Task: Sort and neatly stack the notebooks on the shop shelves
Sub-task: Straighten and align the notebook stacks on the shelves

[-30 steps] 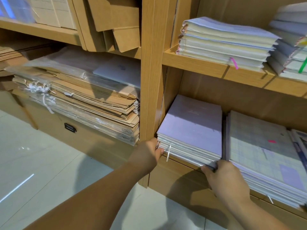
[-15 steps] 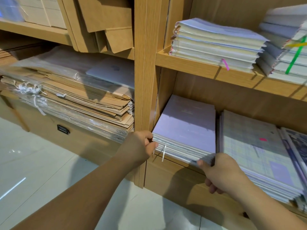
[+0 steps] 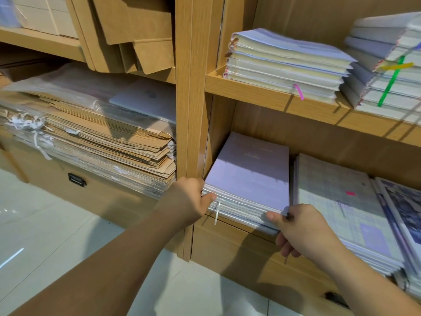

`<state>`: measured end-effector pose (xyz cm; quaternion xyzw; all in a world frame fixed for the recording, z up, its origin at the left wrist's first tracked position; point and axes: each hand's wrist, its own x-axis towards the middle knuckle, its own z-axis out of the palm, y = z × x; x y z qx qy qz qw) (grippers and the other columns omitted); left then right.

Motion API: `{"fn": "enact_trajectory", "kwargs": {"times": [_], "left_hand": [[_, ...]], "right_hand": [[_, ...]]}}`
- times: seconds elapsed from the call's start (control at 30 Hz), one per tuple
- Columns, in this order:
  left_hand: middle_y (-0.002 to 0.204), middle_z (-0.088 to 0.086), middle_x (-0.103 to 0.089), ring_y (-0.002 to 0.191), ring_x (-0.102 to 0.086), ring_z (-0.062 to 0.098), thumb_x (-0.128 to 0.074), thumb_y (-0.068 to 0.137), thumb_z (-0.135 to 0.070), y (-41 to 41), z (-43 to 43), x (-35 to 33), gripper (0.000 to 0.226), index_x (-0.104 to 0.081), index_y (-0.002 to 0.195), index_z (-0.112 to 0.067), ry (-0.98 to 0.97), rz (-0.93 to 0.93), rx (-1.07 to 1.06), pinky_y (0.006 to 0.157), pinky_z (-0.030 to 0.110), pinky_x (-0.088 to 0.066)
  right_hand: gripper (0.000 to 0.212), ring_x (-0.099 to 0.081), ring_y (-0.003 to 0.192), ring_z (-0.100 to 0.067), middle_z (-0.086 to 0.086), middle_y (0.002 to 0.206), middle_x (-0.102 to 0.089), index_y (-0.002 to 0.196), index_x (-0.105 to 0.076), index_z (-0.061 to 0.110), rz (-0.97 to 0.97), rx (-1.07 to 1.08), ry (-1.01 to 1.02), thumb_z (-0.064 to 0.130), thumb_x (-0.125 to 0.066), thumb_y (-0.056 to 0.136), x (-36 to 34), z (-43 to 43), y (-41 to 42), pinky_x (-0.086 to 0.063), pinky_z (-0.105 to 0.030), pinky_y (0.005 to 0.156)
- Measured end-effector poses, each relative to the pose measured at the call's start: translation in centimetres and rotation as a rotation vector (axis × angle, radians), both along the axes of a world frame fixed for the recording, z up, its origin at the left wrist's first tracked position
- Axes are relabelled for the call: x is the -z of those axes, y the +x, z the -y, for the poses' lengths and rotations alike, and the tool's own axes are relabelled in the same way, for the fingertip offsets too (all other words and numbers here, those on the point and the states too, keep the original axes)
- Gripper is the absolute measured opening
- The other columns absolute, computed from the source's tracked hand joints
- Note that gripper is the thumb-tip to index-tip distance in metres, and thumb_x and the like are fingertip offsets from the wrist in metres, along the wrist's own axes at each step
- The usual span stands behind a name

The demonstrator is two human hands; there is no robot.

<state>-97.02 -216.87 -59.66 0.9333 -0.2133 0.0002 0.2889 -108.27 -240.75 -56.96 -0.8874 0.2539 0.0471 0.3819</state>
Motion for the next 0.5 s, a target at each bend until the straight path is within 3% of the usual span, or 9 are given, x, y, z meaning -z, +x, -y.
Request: {"fn": "enact_trajectory", "kwargs": {"times": [0.1,0.23,0.37,0.5], "left_hand": [[0.068,-0.001,-0.053,0.071,-0.058,0.018,-0.063,0.096,-0.047,-0.1,-0.1,-0.1,0.032,-0.055,0.082,-0.019,0.037,0.105,-0.002,0.063,0.031,-0.044],[0.068,-0.007,-0.053,0.068,-0.056,0.013,-0.066,0.096,-0.04,0.1,0.2,-0.3,0.035,-0.062,0.121,-0.016,-0.058,0.153,0.021,0.065,0.032,-0.049],[0.063,-0.012,-0.042,0.06,-0.044,0.009,-0.063,0.1,-0.033,0.2,0.3,0.1,0.027,-0.065,0.119,-0.015,-0.1,0.096,0.022,0.059,0.027,-0.037],[0.064,-0.01,-0.046,0.067,-0.052,0.016,-0.063,0.1,-0.033,-0.2,0.5,0.2,0.031,-0.063,0.123,-0.012,-0.095,0.12,-0.013,0.065,0.028,-0.044]], "right_hand": [[0.039,-0.071,0.051,-0.029,-0.009,0.058,-0.071,0.09,-0.064,0.006,-0.024,-0.003,-0.009,0.045,-0.068,0.095,-0.6,0.1,0.2,-0.051,-0.03,0.046],[0.037,-0.072,0.053,-0.027,-0.008,0.061,-0.073,0.096,-0.061,0.01,-0.053,-0.035,-0.019,0.046,-0.067,0.096,-1.5,0.4,0.5,-0.06,-0.038,0.055],[0.033,-0.07,0.048,-0.024,-0.005,0.058,-0.072,0.089,-0.063,0.015,-0.038,-0.033,-0.124,0.047,-0.062,0.099,-1.2,0.3,0.5,-0.06,-0.038,0.059],[0.033,-0.069,0.046,-0.02,-0.005,0.061,-0.072,0.077,-0.057,0.024,-0.026,-0.065,-0.29,0.048,-0.057,0.101,-0.7,0.1,0.3,-0.063,-0.038,0.064]]}}
